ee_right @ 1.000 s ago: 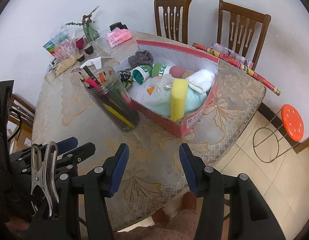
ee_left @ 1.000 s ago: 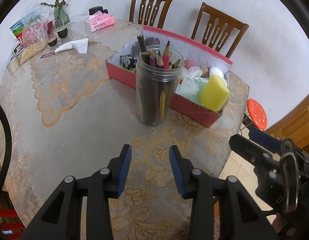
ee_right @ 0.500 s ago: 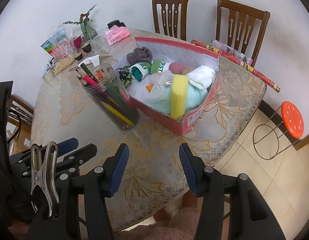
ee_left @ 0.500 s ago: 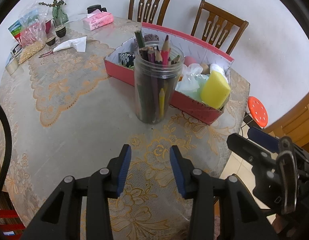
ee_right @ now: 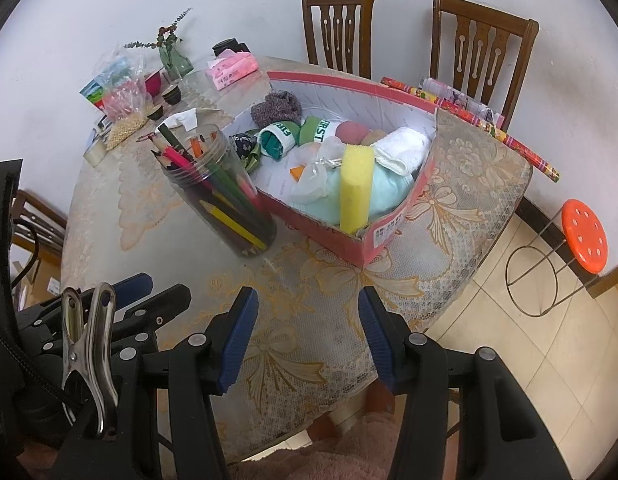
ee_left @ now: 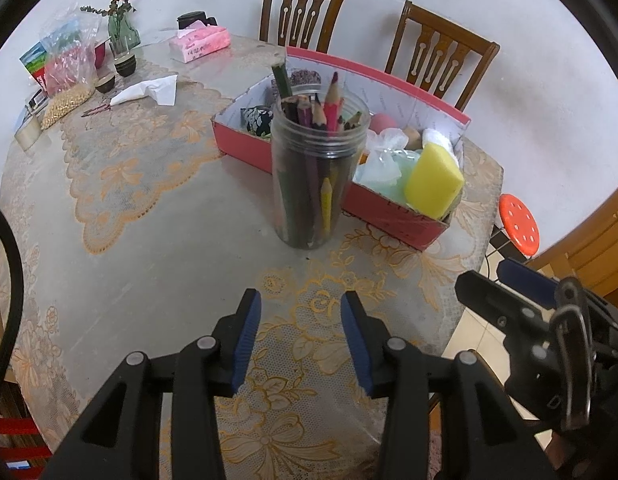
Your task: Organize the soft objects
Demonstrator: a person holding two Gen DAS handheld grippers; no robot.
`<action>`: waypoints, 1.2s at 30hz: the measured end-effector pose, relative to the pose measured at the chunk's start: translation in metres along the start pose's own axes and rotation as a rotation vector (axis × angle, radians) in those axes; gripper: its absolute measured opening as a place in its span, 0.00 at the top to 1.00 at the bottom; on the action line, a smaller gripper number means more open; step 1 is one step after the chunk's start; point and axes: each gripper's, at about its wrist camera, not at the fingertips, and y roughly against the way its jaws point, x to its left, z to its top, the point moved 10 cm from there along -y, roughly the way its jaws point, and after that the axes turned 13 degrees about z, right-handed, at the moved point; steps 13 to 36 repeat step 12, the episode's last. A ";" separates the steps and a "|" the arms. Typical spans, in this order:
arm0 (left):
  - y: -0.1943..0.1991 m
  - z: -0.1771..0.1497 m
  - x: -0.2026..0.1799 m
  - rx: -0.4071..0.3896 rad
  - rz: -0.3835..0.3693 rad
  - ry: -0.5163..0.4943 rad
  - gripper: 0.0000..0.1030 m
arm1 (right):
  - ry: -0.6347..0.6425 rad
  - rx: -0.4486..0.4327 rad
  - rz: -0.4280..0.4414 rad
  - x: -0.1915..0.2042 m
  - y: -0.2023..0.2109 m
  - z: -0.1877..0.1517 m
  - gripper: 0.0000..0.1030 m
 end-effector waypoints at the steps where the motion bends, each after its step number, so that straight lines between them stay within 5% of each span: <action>1: 0.000 0.000 0.000 0.000 0.000 0.000 0.58 | 0.000 0.000 0.000 0.000 0.000 0.000 0.48; 36: 0.000 -0.001 0.000 0.009 0.001 0.002 0.57 | 0.001 0.000 -0.001 -0.001 0.000 0.000 0.48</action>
